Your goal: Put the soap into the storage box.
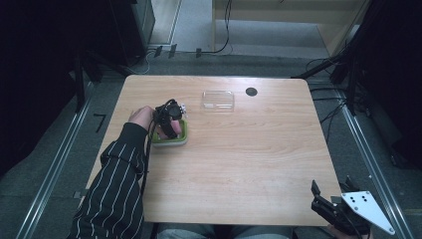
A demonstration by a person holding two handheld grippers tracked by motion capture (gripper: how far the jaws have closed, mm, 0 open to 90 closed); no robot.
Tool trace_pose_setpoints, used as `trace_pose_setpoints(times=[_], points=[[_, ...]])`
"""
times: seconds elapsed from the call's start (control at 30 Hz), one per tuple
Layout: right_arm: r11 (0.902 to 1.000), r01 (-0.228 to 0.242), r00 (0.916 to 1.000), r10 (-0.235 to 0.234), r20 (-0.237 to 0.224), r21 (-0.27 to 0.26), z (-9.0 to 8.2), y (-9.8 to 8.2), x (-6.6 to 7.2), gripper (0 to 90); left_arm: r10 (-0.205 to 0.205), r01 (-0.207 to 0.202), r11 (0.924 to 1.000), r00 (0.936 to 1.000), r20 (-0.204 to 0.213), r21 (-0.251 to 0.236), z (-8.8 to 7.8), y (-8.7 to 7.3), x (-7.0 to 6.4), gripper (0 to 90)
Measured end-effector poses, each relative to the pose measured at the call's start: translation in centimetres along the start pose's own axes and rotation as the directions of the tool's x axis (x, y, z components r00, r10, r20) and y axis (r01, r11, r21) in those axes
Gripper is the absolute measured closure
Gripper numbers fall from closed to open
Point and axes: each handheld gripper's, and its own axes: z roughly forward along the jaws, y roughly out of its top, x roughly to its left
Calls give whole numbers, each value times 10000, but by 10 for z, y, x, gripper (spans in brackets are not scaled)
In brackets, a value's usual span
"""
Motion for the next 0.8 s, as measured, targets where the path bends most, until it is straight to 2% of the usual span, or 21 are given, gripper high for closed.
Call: trace_pose_setpoints(times=[0.13, 0.27, 0.4, 0.43, 0.57, 0.6, 0.63, 0.8], points=[[10000, 23, 10000, -23, -10, -7, 0, 0, 0, 137, 22, -23, 9999, 10000, 94, 148, 3, 0, -1, 376], [10000, 11, 10000, -11, -3, 0, 0, 0, 0, 137, 41, -41, 10000, 10000, 85, 18, 3, -1, 0, 368], [10000, 30, 10000, -30, -16, -7, 0, 0, 0, 137, 30, -30, 10000, 10000, 42, 51, 1, -1, 0, 323], [10000, 38, 10000, -38, -11, -12, 0, 0, 0, 137, -89, 90, 10000, 9999, 141, -33, 0, -1, 1, 301], [10000, 27, 10000, -27, -9, -19, 0, 0, 0, 137, -325, 325, 9995, 9994, 86, -16, -3, -2, 3, 263], [10000, 34, 10000, -34, -12, -13, 0, 0, 0, 137, -504, 504, 9987, 9987, -70, -59, -3, -3, 3, 170], [10000, 31, 10000, -31, -11, -17, 0, 0, 0, 137, -688, 692, 9975, 9972, -275, 137, -3, -4, 4, 147], [10000, 31, 10000, -31, -22, -17, 0, 0, 1, 137, -893, 906, 9953, 9952, -390, 331, -2, -6, 5, 132]])
